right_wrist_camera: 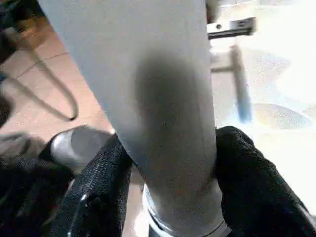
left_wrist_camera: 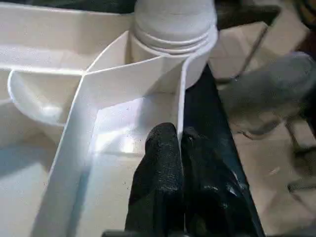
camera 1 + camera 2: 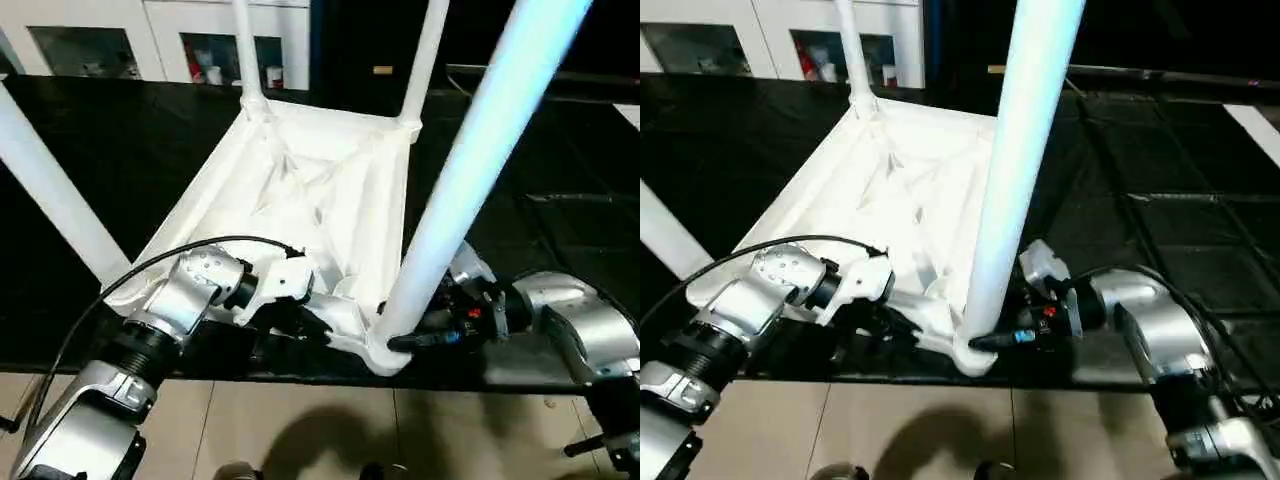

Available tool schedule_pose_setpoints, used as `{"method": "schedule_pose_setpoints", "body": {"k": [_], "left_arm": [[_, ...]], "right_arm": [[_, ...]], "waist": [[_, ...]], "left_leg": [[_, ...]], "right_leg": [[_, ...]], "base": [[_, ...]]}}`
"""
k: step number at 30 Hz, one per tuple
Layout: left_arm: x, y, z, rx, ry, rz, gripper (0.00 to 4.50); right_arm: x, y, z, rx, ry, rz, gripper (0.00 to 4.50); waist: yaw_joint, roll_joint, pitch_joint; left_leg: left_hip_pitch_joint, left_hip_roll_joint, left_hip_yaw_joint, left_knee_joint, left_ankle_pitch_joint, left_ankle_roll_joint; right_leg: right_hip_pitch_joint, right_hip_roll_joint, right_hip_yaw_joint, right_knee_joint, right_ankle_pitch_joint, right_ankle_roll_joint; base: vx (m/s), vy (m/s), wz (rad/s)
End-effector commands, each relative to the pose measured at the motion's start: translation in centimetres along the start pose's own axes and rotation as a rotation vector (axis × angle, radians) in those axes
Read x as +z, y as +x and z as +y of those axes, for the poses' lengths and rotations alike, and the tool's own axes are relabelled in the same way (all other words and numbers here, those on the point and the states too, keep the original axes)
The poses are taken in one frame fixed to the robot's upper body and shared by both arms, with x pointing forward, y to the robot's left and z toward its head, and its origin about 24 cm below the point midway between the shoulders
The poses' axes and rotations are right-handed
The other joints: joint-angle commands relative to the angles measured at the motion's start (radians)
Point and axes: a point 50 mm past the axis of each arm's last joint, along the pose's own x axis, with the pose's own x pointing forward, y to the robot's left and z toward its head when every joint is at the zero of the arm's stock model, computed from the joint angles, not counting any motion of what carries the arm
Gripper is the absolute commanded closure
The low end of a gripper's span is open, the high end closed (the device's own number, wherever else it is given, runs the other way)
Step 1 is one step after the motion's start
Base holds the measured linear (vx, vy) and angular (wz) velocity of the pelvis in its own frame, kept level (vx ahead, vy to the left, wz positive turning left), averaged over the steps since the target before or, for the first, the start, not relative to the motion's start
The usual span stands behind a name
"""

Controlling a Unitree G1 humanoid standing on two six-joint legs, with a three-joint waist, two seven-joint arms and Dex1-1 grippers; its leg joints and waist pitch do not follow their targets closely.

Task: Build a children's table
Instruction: Rotate leg to tighten

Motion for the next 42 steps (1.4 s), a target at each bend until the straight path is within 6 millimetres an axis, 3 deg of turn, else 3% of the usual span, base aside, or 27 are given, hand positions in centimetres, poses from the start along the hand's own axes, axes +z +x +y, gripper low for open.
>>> {"method": "schedule_pose_setpoints", "body": {"k": [1, 2, 4, 5, 6, 8, 9, 10, 11, 12, 13, 14, 15, 16, 17, 18, 19, 20, 22, 23, 28, 31, 32, 33, 34, 35, 42], "left_arm": [[0.1, 1.9, 0.3, 0.105, -0.092, -0.020, 4.50], [0.4, 2.2, 0.6, 0.162, -0.146, -0.044, 4.50], [0.6, 2.4, 0.8, 0.193, -0.174, -0.056, 4.50], [0.7, 2.5, 1.0, 0.213, -0.192, -0.065, 4.50], [1.0, 2.7, 1.3, 0.253, -0.218, -0.077, 4.50], [1.6, 3.1, 1.8, 0.319, -0.263, -0.092, 4.50], [1.8, 3.2, 2.0, 0.348, -0.279, -0.099, 4.50], [1.8, 3.2, 2.0, 0.348, -0.279, -0.099, 4.50], [2.5, 3.6, 2.4, 0.411, -0.321, -0.111, 4.50], [2.9, 3.7, 2.8, 0.463, -0.342, -0.124, 4.50], [3.2, 3.8, 3.0, 0.500, -0.358, -0.131, 4.50], [3.4, 3.9, 3.1, 0.528, -0.369, -0.140, 4.50], [3.6, 3.9, 3.3, 0.549, -0.377, -0.146, 4.50], [3.8, 4.0, 3.3, 0.570, -0.383, -0.149, 4.50], [3.8, 4.0, 3.3, 0.570, -0.383, -0.149, 4.50], [3.9, 4.0, 3.2, 0.582, -0.387, -0.147, 4.50], [3.9, 4.0, 3.2, 0.582, -0.387, -0.147, 4.50], [3.8, 4.0, 3.1, 0.583, -0.387, -0.141, 4.50], [3.7, 3.9, 3.1, 0.586, -0.386, -0.134, 4.50], [3.5, 3.8, 3.0, 0.586, -0.384, -0.129, 4.50], [2.9, 2.8, 3.0, 0.570, -0.344, -0.114, 4.50], [2.5, 2.4, 2.8, 0.545, -0.330, -0.102, 4.50], [2.2, 2.2, 2.5, 0.495, -0.293, -0.091, 4.50], [2.2, 2.2, 2.5, 0.495, -0.293, -0.091, 4.50], [2.0, 2.1, 2.1, 0.439, -0.250, -0.082, 4.50], [1.8, 2.0, 1.7, 0.382, -0.206, -0.079, 4.50], [0.7, 1.2, 0.7, 0.195, -0.087, -0.011, 4.50]], "right_arm": [[-0.7, 3.1, -0.3, -0.099, 0.064, -0.027, 2.36], [-0.7, 4.4, -1.0, -0.211, 0.082, -0.050, 2.37], [-0.6, 5.0, -1.3, -0.255, 0.093, -0.066, 2.39], [-0.5, 5.5, -1.5, -0.284, 0.101, -0.076, 2.41], [-0.4, 6.3, -1.8, -0.342, 0.119, -0.087, 2.41], [-0.1, 7.8, -2.5, -0.456, 0.152, -0.095, 2.42], [0.0, 8.3, -2.8, -0.499, 0.170, -0.099, 2.45], [0.0, 8.3, -2.8, -0.499, 0.170, -0.099, 2.45], [0.5, 9.5, -3.4, -0.610, 0.201, -0.121, 2.46], [0.8, 10.0, -3.8, -0.667, 0.211, -0.130, 2.46], [1.0, 10.4, -4.1, -0.706, 0.216, -0.134, 2.47], [1.2, 10.7, -4.3, -0.735, 0.227, -0.143, 2.48], [1.3, 10.8, -4.4, -0.747, 0.236, -0.148, 2.48], [1.5, 11.1, -4.4, -0.746, 0.244, -0.168, 2.48], [1.5, 11.1, -4.4, -0.746, 0.244, -0.168, 2.48], [1.8, 11.4, -4.3, -0.723, 0.242, -0.196, 2.15], [1.8, 11.4, -4.3, -0.723, 0.242, -0.196, 2.15], [1.8, 11.3, -4.2, -0.722, 0.234, -0.202, 1.81], [1.8, 11.3, -4.2, -0.724, 0.235, -0.206, 1.81], [1.7, 11.1, -4.3, -0.727, 0.235, -0.208, 1.53], [1.5, 9.5, -4.2, -0.712, 0.189, -0.225, 1.06], [1.3, 8.5, -4.0, -0.683, 0.161, -0.229, 0.82], [1.2, 7.3, -3.7, -0.635, 0.134, -0.242, 0.76], [1.2, 7.3, -3.7, -0.635, 0.134, -0.242, 0.66], [0.9, 6.1, -3.5, -0.586, 0.104, -0.246, 0.66], [0.7, 5.1, -3.2, -0.540, 0.068, -0.228, 0.37], [0.4, 1.8, -2.4, -0.375, -0.036, -0.147, 0.07]], "waist": [[-0.010, -0.010, -0.056], [-0.017, -0.012, -0.054], [-0.037, -0.012, -0.047], [-0.050, -0.009, -0.045], [-0.063, -0.008, -0.048], [-0.086, 0.012, -0.042], [-0.093, 0.015, -0.041], [-0.101, 0.013, -0.041], [-0.112, 0.043, -0.026], [-0.100, 0.051, -0.023], [-0.074, 0.042, -0.014], [-0.082, 0.014, -0.020], [-0.087, -0.025, -0.025], [-0.063, -0.038, -0.039], [-0.055, -0.043, -0.047], [-0.041, -0.018, -0.050], [-0.043, -0.017, -0.054], [-0.044, -0.001, -0.061], [-0.050, -0.003, -0.054], [-0.052, 0.003, -0.058], [-0.052, 0.004, -0.054], [-0.050, 0.002, -0.055], [-0.049, 0.001, -0.058], [-0.047, 0.000, -0.059], [-0.047, 0.001, -0.058], [-0.043, 0.001, -0.062], [-0.028, 0.009, -0.072]], "left_leg": [[-0.004, 0.005, 0.007, -0.065, -0.224, 0.049], [-0.008, 0.002, 0.000, -0.068, -0.238, 0.037], [-0.014, -0.007, -0.010, -0.068, -0.280, 0.012], [-0.004, -0.012, -0.015, -0.065, -0.315, 0.008], [-0.004, -0.012, -0.019, -0.063, -0.325, 0.011], [-0.002, 0.002, -0.037, -0.076, -0.412, 0.016], [0.006, 0.005, -0.040, -0.078, -0.447, 0.016], [0.006, 0.007, -0.046, -0.078, -0.476, 0.016], [-0.012, 0.058, -0.077, -0.130, -0.674, 0.017], [-0.045, 0.092, -0.091, -0.171, -0.762, 0.009], [-0.038, 0.101, -0.075, -0.209, -0.842, 0.018], [0.003, 0.074, -0.061, -0.181, -0.798, 0.025], [0.040, 0.009, -0.047, -0.101, -0.674, 0.005], [0.033, -0.057, -0.025, 0.010, -0.242, 0.021], [-0.024, -0.044, -0.038, -0.026, -0.156, 0.030], [-0.036, -0.029, -0.041, -0.057, -0.102, 0.017], [-0.037, -0.022, -0.041, -0.065, -0.099, 0.018], [-0.025, -0.009, -0.036, -0.071, -0.068, 0.026], [-0.024, -0.009, -0.029, -0.077, -0.150, 0.038], [-0.022, -0.007, -0.027, -0.079, -0.204, 0.031], [-0.018, -0.005, -0.024, -0.083, -0.247, 0.037], [-0.024, -0.006, -0.023, -0.084, -0.224, 0.043], [-0.022, -0.005, -0.023, -0.083, -0.207, 0.047], [-0.020, -0.003, -0.021, -0.082, -0.199, 0.057], [-0.020, -0.002, -0.020, -0.081, -0.196, 0.058], [-0.018, 0.001, -0.019, -0.080, -0.188, 0.066], [-0.012, 0.011, -0.010, -0.073, -0.130, 0.089]], "right_leg": [[0.057, -0.042, 0.040, -0.094, -0.492, -0.144], [0.064, -0.045, 0.035, -0.097, -0.548, -0.119], [0.066, -0.046, 0.021, -0.118, -0.689, -0.045], [0.060, -0.048, 0.007, -0.137, -0.763, -0.008], [0.066, -0.049, -0.005, -0.147, -0.766, 0.007], [0.074, -0.046, -0.038, -0.162, -0.704, 0.002], [0.075, -0.045, -0.051, -0.172, -0.695, 0.003], [0.081, -0.044, -0.064, -0.177, -0.686, 0.012], [0.123, -0.034, -0.075, -0.110, -0.539, -0.004], [0.155, -0.037, -0.039, 0.012, -0.373, -0.038], [0.127, -0.026, 0.011, 0.076, -0.201, -0.049], [0.098, -0.030, 0.045, 0.055, -0.286, -0.041], [0.049, -0.043, 0.056, -0.056, -0.584, -0.014], [0.031, -0.101, 0.055, -0.159, -1.054, 0.055], [0.085, -0.102, 0.065, -0.122, -0.964, 0.053], [0.082, -0.077, 0.047, -0.112, -0.823, 0.027], [0.079, -0.065, 0.048, -0.103, -0.708, 0.002], [0.074, -0.040, 0.043, -0.077, -0.377, -0.100], [0.070, -0.032, 0.039, -0.081, -0.377, -0.139], [0.076, -0.035, 0.037, -0.084, -0.416, -0.149], [0.072, -0.036, 0.040, -0.095, -0.436, -0.142], [0.078, -0.036, 0.041, -0.098, -0.435, -0.127], [0.079, -0.036, 0.041, -0.097, -0.420, -0.127], [0.077, -0.036, 0.042, -0.097, -0.405, -0.133], [0.076, -0.036, 0.044, -0.096, -0.395, -0.140], [0.077, -0.036, 0.044, -0.092, -0.368, -0.153], [0.078, -0.036, 0.042, -0.072, -0.210, -0.230]], "base": [[-0.069, 0.007, -0.08], [-0.055, 0.005, -0.08], [-0.071, 0.016, -0.17], [-0.071, 0.019, -0.17], [-0.062, 0.029, -0.17], [-0.057, 0.037, -0.18], [-0.056, 0.036, -0.15], [-0.059, 0.021, -0.10], [-0.059, 0.021, -0.10], [-0.073, -0.009, -0.07], [0.000, 0.000, 0.00], [0.000, 0.000, 0.00], [-0.022, -0.091, 0.02], [0.028, -0.071, -0.26], [0.028, -0.071, -0.26], [0.078, -0.023, -0.27], [0.000, 0.000, 0.00], [0.000, 0.000, 0.00], [0.000, 0.000, 0.00], [0.000, 0.000, 0.00], [0.000, 0.000, 0.00], [0.000, 0.000, 0.00], [0.000, 0.000, 0.00], [0.000, 0.000, 0.00], [0.000, 0.000, 0.00], [0.000, 0.000, 0.00], [0.000, 0.000, 0.00]]}}
